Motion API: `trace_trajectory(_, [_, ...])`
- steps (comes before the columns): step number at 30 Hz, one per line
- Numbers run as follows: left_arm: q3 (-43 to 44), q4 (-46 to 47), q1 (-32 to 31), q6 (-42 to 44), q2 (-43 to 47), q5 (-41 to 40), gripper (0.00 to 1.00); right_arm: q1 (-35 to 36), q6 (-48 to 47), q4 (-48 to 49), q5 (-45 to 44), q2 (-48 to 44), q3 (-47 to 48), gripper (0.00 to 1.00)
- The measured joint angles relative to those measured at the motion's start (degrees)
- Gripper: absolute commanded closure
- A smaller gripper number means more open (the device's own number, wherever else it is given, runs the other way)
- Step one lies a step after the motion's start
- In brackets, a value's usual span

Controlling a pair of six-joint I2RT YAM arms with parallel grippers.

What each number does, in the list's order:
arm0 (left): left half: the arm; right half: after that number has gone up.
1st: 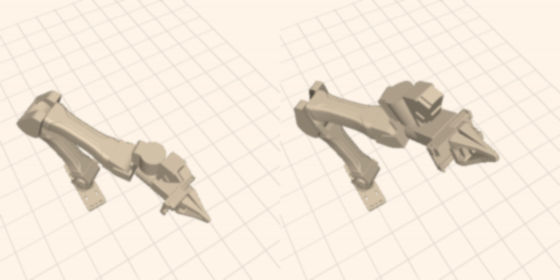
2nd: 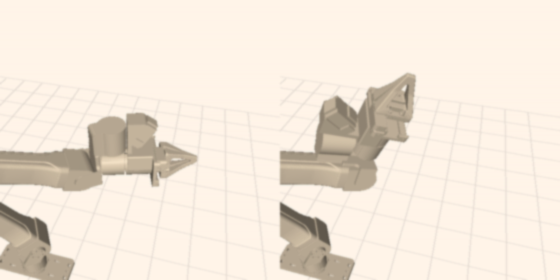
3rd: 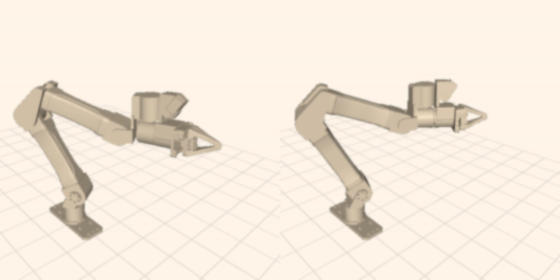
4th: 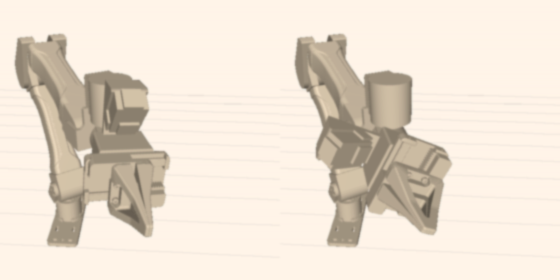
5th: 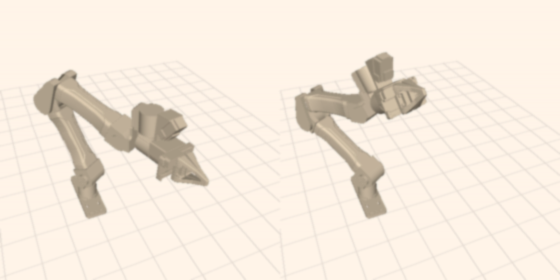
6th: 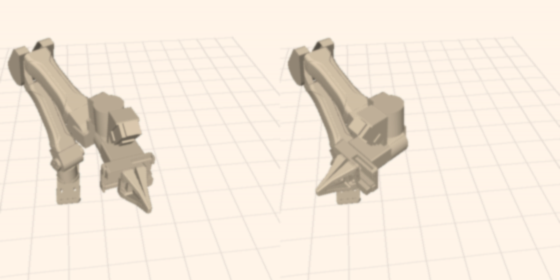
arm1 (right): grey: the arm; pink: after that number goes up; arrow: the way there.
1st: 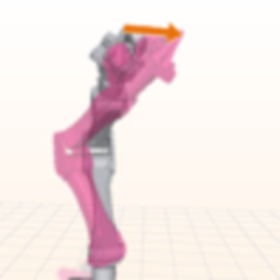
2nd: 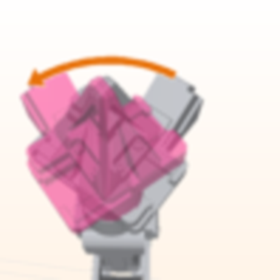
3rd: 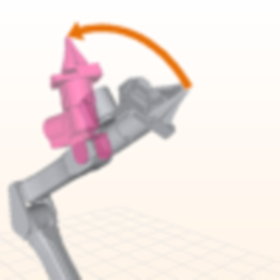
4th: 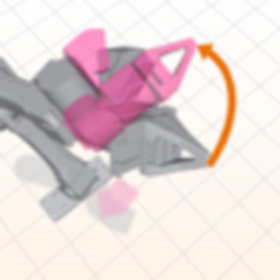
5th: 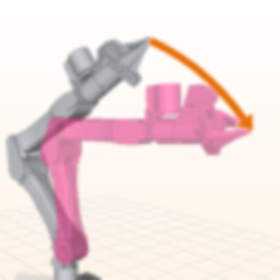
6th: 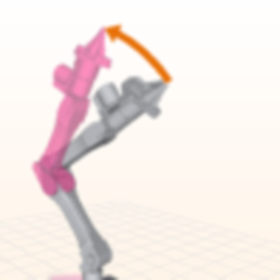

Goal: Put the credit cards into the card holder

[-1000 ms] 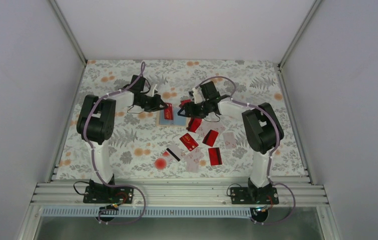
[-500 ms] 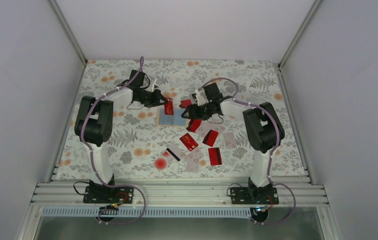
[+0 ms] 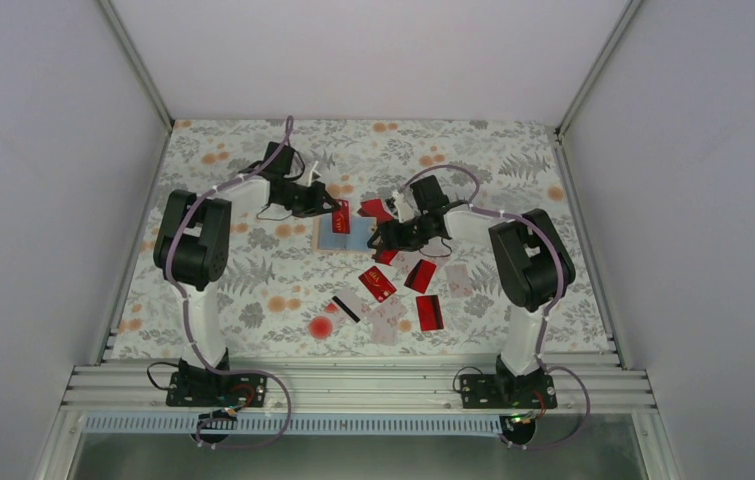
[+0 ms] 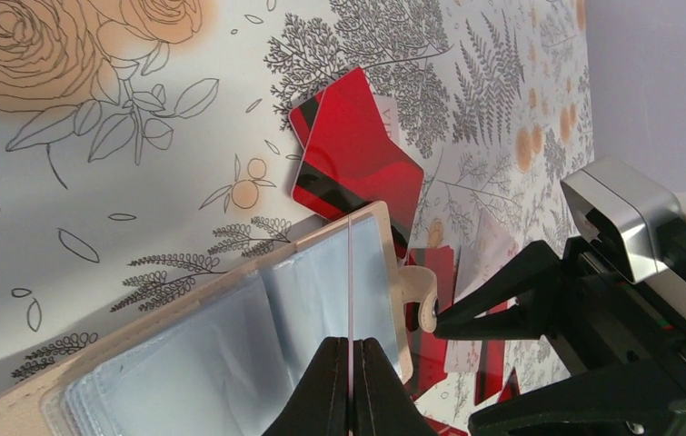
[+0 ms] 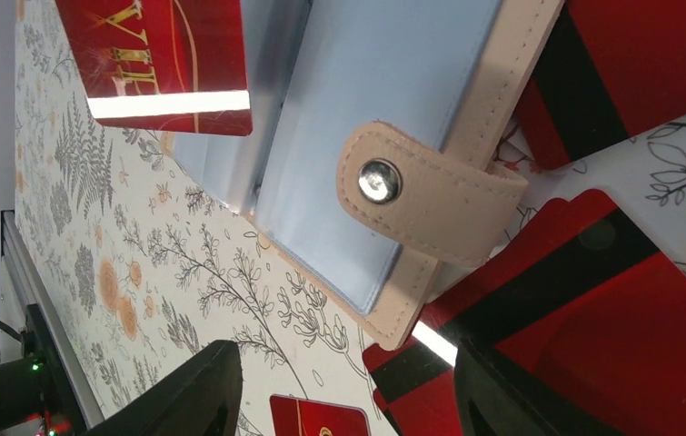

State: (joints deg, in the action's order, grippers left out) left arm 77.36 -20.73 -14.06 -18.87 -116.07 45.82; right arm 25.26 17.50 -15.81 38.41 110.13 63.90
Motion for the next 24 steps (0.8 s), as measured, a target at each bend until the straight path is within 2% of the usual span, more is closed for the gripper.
trace_trajectory(13, [-0.02, 0.52, -0.22, 0.0, -1.05, -1.25, 0.98, 0.0, 0.28, 0.46, 0.59, 0.09, 0.22, 0.5])
trace_trajectory(24, [-0.68, 0.98, -0.72, 0.07, -1.86, -2.51, 0.98, 0.0, 0.42, 0.57, 0.83, 1.25, 0.22, 0.51])
